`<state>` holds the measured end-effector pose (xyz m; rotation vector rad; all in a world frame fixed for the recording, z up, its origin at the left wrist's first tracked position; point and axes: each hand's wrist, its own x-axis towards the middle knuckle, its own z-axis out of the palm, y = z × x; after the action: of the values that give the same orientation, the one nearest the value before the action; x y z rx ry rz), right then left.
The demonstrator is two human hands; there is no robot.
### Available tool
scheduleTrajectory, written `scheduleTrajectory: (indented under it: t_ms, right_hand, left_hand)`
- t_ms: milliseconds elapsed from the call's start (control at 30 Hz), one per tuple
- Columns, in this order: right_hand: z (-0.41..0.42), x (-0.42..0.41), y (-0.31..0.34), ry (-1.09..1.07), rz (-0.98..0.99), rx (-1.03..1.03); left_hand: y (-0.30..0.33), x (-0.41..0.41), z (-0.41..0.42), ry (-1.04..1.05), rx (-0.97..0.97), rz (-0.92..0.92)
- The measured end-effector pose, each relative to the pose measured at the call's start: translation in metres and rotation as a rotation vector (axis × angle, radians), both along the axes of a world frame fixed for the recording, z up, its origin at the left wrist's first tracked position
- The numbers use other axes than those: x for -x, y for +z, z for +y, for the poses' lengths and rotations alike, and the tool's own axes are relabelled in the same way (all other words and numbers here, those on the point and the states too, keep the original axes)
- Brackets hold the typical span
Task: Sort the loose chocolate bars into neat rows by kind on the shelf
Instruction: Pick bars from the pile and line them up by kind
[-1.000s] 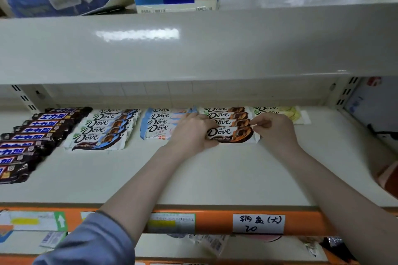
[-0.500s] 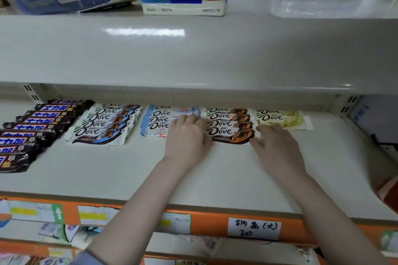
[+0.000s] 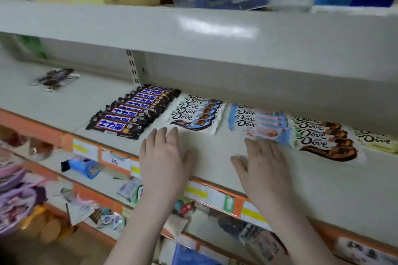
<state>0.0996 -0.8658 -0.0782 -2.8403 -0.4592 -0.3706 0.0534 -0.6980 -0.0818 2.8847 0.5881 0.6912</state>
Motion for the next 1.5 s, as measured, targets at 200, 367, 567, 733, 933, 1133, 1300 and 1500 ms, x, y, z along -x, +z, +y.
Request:
scheduleTrajectory:
  t_ms: [200,367,567,733,933,1133,1300,1500]
  right_hand:
    - [0.154,0.045,-0.002,0.101,-0.015,-0.077]
    - [0.272,0.071,0.005,0.194,-0.002,-0.120]
    - [0.370,0.066,0.015,0.219,-0.016,-0.115]
    - [0.440,0.031,0.014,0.198,0.003,-0.087]
    - [0.532,-0.027,0.012,0.150,0.082,-0.142]
    - [0.612,-0.070,0.017,0.111,0.234,-0.121]
    - [0.655,-0.087,0.008,0.045,0.322,-0.157]
    - [0.680,-0.086,0.002,-0.084,0.286,-0.085]
  left_hand:
    - [0.006,0.062,0.145,0.133,0.008,-0.033]
    - [0.015,0.103,0.258,0.208,-0.007,-0.004]
    - [0.018,0.106,0.361,0.255,0.037,-0.009]
    - [0.014,0.071,0.438,0.263,0.113,-0.046]
    - [0.006,0.005,0.543,0.268,0.152,-0.016]
    - [0.008,-0.077,0.620,0.309,0.255,0.096]
    - [-0.002,-0.139,0.661,0.319,0.417,0.249]
    - [-0.007,-0.169,0.668,0.279,0.359,0.384]
